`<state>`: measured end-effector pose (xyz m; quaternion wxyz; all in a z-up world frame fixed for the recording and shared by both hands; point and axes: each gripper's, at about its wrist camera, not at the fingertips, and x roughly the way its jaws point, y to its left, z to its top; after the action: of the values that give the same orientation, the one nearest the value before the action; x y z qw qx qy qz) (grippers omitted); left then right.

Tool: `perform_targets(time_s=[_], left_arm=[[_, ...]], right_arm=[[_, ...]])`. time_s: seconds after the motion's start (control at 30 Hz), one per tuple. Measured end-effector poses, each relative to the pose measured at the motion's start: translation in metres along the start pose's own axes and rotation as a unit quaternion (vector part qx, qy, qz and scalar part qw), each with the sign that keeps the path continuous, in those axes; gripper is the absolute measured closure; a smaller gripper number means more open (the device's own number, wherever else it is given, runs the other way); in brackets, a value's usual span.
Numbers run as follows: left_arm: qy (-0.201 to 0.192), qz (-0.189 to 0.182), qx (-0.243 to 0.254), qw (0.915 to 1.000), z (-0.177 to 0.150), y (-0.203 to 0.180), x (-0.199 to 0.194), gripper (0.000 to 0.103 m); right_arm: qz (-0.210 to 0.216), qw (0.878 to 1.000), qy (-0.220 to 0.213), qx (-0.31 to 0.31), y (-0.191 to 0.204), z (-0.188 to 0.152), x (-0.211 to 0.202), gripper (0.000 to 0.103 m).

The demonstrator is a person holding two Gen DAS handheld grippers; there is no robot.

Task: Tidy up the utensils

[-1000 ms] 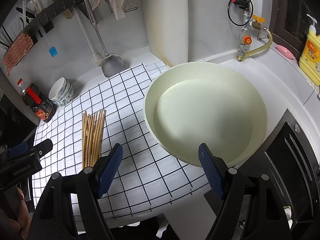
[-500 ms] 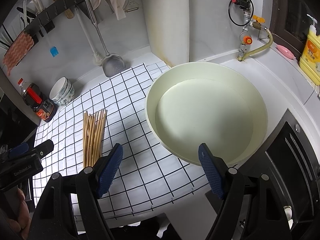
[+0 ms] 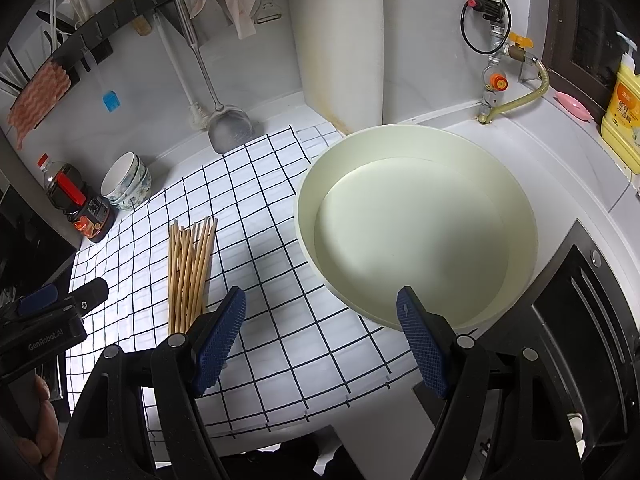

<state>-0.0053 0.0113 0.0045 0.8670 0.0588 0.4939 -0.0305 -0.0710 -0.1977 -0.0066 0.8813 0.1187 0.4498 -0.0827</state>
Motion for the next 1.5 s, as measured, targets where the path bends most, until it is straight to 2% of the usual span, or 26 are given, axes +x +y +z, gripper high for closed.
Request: perform_targets(time_s=[1.3, 1.5], left_arm=[[0.003, -0.004, -0.006, 1.0, -0.002, 0.006, 0.004, 0.006], [0.015, -0.01, -0.018, 0.9997, -0.009, 0.021, 0.023, 0.006]], right_arm=[[0.002, 1.0, -0.001, -0.003, 0.006, -0.002, 0.004, 0.029], [0.038, 0.999, -0.001, -0.011, 0.014, -0.008, 0.01, 0.029]])
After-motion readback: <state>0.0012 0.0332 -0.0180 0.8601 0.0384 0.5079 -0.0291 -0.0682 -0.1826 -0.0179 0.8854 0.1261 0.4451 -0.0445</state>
